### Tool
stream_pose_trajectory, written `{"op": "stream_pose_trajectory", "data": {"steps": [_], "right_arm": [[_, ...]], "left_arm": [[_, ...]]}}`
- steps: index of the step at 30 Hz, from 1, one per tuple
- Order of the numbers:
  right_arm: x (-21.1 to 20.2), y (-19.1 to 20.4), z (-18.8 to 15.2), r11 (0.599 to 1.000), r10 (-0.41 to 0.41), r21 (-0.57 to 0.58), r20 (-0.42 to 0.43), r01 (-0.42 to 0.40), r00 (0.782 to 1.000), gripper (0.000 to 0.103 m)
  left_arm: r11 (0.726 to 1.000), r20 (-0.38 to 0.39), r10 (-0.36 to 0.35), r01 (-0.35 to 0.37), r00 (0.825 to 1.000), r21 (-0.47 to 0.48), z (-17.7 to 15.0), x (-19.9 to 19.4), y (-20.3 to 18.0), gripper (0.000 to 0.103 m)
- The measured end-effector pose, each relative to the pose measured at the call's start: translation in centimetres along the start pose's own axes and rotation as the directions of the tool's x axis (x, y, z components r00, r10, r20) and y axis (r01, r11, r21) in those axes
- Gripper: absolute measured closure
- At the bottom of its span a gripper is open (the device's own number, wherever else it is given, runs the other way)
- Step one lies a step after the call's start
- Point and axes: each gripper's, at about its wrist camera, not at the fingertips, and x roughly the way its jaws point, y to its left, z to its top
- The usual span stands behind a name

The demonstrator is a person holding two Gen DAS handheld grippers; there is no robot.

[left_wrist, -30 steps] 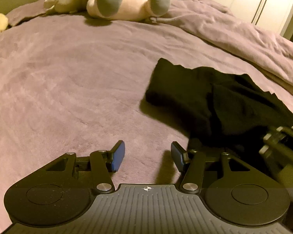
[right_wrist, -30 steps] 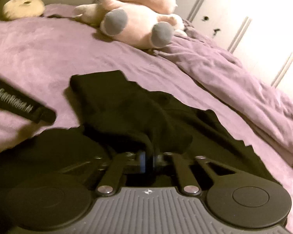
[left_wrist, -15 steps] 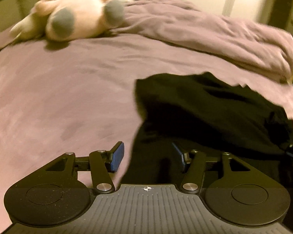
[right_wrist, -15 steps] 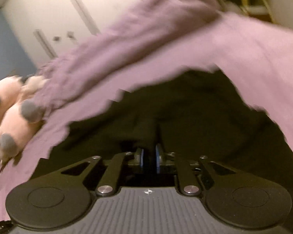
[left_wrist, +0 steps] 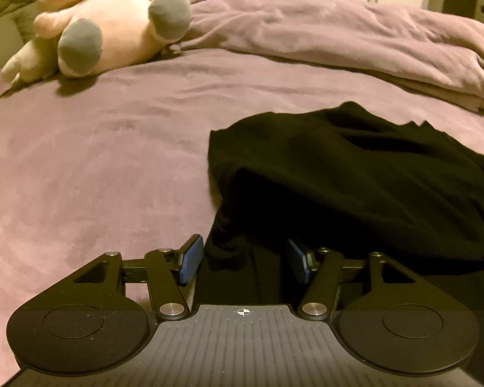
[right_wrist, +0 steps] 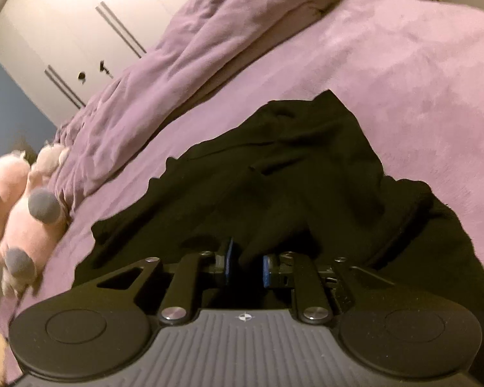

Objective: Fold small clothes

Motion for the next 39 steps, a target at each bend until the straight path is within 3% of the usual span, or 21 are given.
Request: {"op": "stream_pose_trajectory", "data": {"steps": [3, 5, 8, 10, 12, 13, 15, 18, 25, 36, 39], "right_arm": [[-0.3, 0.8, 0.5, 0.999, -0.005, -0.047, 0.013, 0.006, 1.0, 0.099], [-1.8, 1.8, 1.1, 0.995, 0.034, -0.095, 0.084, -0.026, 0.996, 0.099], [-5.0, 1.7, 2.5, 0.98, 0.197, -0.069, 0.227, -0.186, 0.954, 0.099], [-6.0, 0.8, 2.8, 0.979, 0.203, -0.051, 0.289, -0.197, 0.935, 0.099], [-4.8, -0.3, 2.6, 0.992, 0.115, -0.073, 0.248, -0.1, 0.962, 0.098], [-3.6, -1.1, 2.5, 0.997, 0.043, -0.075, 0.192, -0.029, 0.98, 0.098], [-1.6, -3.1, 2.1, 0.999, -0.042, -0.032, 0.075, 0.044, 0.996, 0.097], [-1.9, -4.5, 1.8, 0.999, 0.002, 0.035, 0.089, -0.005, 0.996, 0.097], [-2.5, -3.9, 2.1, 0.999, 0.028, -0.025, 0.08, -0.026, 0.996, 0.097], [-2.9, -3.4, 2.4, 0.989, -0.062, -0.127, 0.078, 0.072, 0.995, 0.097], [-2.9, -3.2, 2.4, 0.977, -0.138, -0.154, 0.084, 0.15, 0.987, 0.099]], "left_arm": [[1.0, 0.012, 0.011, -0.011, 1.0, -0.028, 0.4, 0.3, 0.3, 0.041], [0.998, 0.016, 0.028, -0.027, 0.999, -0.053, 0.7, 0.4, 0.6, 0.042], [0.995, 0.019, 0.061, -0.059, 0.998, -0.081, 1.0, 0.6, 0.8, 0.042], [0.993, 0.015, 0.064, -0.062, 0.998, -0.1, 0.9, 0.8, 1.0, 0.042], [0.991, 0.014, 0.061, -0.059, 0.998, -0.116, 0.8, 0.9, 1.1, 0.041], [0.992, 0.013, 0.06, -0.058, 0.998, -0.114, 0.8, 0.9, 1.1, 0.041], [0.993, 0.013, 0.059, -0.057, 0.998, -0.107, 0.8, 0.8, 1.2, 0.041], [0.992, 0.005, 0.059, -0.058, 0.998, -0.112, 1.0, 0.9, 1.4, 0.04], [0.989, -0.009, 0.078, -0.079, 0.997, -0.123, 1.5, 1.1, 1.3, 0.04], [0.989, -0.03, 0.084, -0.087, 0.996, -0.117, 1.7, 0.8, 1.6, 0.041], [0.991, -0.035, 0.062, -0.066, 0.997, -0.117, 1.8, -0.1, 2.3, 0.04]]}}
